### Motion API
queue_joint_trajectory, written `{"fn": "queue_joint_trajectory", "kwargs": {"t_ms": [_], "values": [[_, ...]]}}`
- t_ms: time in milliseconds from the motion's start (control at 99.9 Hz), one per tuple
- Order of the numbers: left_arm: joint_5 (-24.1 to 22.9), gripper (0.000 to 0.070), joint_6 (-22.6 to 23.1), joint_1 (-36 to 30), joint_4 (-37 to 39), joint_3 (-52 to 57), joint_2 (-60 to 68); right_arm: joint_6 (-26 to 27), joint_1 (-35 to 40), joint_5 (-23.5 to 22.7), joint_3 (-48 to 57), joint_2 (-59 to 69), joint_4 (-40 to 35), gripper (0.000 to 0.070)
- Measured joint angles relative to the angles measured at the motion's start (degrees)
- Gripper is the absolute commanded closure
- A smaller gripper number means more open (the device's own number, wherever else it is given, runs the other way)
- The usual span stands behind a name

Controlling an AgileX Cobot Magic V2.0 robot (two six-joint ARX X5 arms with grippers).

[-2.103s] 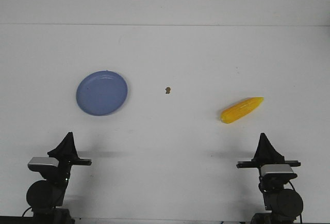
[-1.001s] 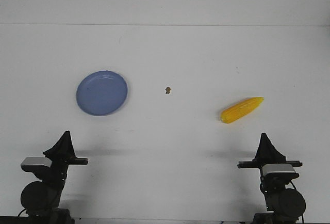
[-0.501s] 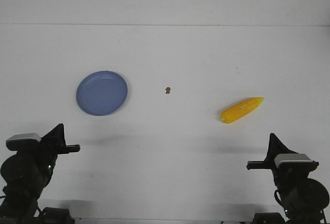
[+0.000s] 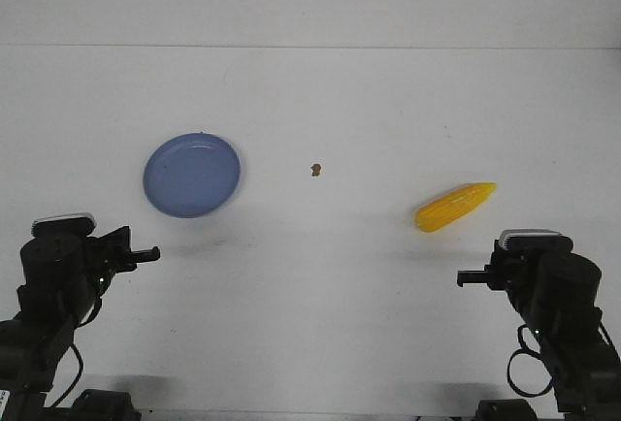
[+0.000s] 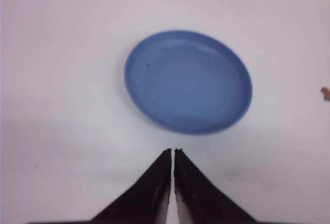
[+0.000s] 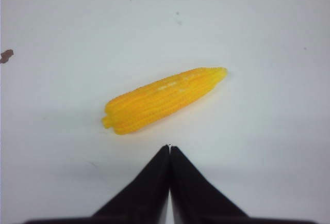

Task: Place corn on plate with both arms
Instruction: 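Raise both arms and move the left gripper toward the blue plate rim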

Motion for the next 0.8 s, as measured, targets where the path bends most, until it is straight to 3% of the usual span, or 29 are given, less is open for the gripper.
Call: {"fn": "queue_joint_trajectory", "kwargs": {"t_ms": [180,230,300,390,451,481,801], "values": [[0.02,0.068,0.0,0.0,0.17,0.0,-0.04,0.0,0.0,0.0,0.0,0.13,-0.02,0.07],[0.0,0.0638,0.0,0.0,0.17,0.0,-0.04,0.0,0.0,0.0,0.0,0.13,-0.02,0.0659],[0.0,0.0507,-0.02,0.0,0.15,0.0,-0.04,0.0,0.0,-0.02,0.0,0.02,-0.02,0.0501],[0.02,0.0335,-0.04,0.0,0.17,0.0,-0.04,0.0,0.0,-0.02,0.0,-0.15,-0.02,0.0185],[0.0,0.0247,-0.04,0.0,0.15,0.0,-0.04,0.0,0.0,-0.04,0.0,-0.2,-0.02,0.0043],[0.0,0.0221,-0.04,0.0,0.15,0.0,-0.04,0.0,0.0,-0.04,0.0,-0.2,-0.04,0.0012],[0.02,0.0198,-0.09,0.0,1.79,0.0,0.57,0.07,0.0,-0.04,0.0,-0.2,-0.04,0.0002]]}}
